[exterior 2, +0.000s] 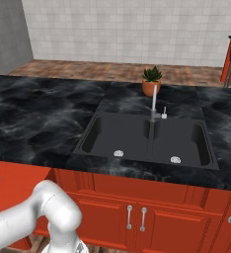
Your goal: Take a straw from the drawer in front and place it inside the glass cup on the dining counter.
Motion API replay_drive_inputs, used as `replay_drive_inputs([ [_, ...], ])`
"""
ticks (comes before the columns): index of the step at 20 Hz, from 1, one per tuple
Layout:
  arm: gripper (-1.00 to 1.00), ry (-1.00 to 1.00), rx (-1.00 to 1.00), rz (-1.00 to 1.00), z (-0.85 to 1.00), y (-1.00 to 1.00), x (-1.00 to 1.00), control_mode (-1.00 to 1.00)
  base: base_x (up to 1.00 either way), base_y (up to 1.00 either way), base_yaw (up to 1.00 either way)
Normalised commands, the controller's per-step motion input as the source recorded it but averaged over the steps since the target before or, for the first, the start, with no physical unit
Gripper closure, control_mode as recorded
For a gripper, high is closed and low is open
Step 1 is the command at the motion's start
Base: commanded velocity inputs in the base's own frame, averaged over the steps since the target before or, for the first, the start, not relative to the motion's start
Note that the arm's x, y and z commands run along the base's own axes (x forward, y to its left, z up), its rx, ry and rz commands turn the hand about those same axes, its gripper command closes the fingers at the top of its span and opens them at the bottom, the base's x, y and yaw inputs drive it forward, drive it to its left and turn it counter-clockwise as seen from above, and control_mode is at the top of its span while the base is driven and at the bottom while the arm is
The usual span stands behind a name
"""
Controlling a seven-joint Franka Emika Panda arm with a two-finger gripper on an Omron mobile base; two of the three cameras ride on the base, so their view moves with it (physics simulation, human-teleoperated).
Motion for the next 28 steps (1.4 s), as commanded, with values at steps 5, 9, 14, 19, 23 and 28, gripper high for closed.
replay_drive_inputs([
  [5,-1.00,0.01,0.00,0.00,-0.25,0.15,0.10,-1.00,0.00,0.00,0.00],
  [9,-1.00,0.00,0.00,0.00,-0.30,0.01,0.11,-1.00,0.00,0.00,0.00],
  [14,-1.00,0.01,0.00,0.00,-0.32,0.03,0.16,-1.00,0.00,0.00,0.00],
  [19,-1.00,0.03,0.00,0.00,-0.26,0.16,0.21,-1.00,0.00,0.00,0.00],
  [23,-1.00,0.04,0.00,0.00,-0.24,0.22,0.14,-1.00,0.00,0.00,0.00],
  [28,-1.00,0.05,0.00,0.00,-0.23,0.25,0.14,-1.00,0.00,0.00,0.00],
])
